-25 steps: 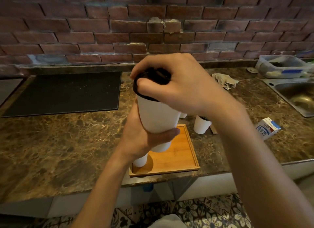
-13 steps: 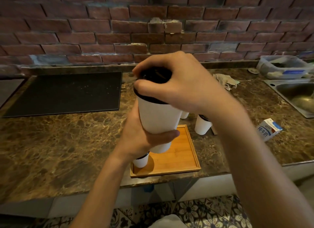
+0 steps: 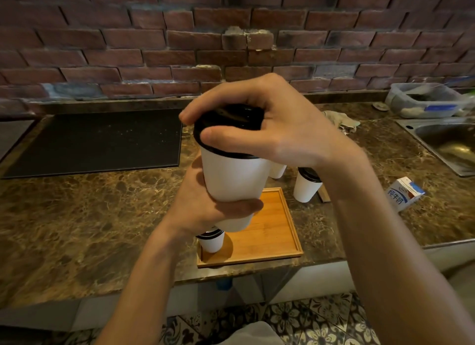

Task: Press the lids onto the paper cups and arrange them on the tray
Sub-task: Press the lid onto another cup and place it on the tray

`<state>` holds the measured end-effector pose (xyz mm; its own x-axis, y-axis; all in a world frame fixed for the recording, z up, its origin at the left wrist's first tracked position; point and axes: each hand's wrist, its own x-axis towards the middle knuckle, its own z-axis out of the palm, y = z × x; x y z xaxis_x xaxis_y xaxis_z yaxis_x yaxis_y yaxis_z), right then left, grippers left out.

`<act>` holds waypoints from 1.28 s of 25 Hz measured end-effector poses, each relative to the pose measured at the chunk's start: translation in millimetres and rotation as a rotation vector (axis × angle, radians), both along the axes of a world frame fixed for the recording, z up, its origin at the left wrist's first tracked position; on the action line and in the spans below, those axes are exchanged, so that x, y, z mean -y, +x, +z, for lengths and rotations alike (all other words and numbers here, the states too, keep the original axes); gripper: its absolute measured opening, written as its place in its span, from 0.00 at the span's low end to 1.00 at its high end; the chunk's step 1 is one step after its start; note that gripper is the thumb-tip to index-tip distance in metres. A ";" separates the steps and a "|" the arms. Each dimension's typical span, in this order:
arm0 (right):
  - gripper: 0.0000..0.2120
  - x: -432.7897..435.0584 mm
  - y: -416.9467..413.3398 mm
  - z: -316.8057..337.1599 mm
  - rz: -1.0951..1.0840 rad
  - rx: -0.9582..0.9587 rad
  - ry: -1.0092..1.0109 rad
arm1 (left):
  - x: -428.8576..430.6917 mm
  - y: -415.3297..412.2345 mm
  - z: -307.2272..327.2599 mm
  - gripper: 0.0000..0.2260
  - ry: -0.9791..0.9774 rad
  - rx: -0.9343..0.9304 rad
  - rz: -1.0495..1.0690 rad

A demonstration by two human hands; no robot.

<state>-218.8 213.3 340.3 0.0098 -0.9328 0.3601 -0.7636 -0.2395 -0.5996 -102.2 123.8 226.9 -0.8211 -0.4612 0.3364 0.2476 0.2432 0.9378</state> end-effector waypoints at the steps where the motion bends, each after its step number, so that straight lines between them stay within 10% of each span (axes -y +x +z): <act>1: 0.13 0.5 2.0 -1.6 -0.040 -0.010 -0.031 | -1.0 1.4 -0.2 0.30 -0.008 0.003 0.007; 9: 0.37 -38.5 -6.9 -50.9 -0.342 0.516 -0.067 | -3.5 0.8 4.5 0.42 0.002 -0.070 0.169; 32: 0.33 -23.2 10.9 -79.1 -0.584 0.551 -0.124 | -4.1 -5.3 2.1 0.27 0.127 0.086 0.010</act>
<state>-207.9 236.5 261.3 -0.6752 -0.6856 0.2723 -0.3891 0.0173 -0.9211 -107.5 127.9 229.0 -0.8397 -0.5037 0.2031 0.1629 0.1230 0.9789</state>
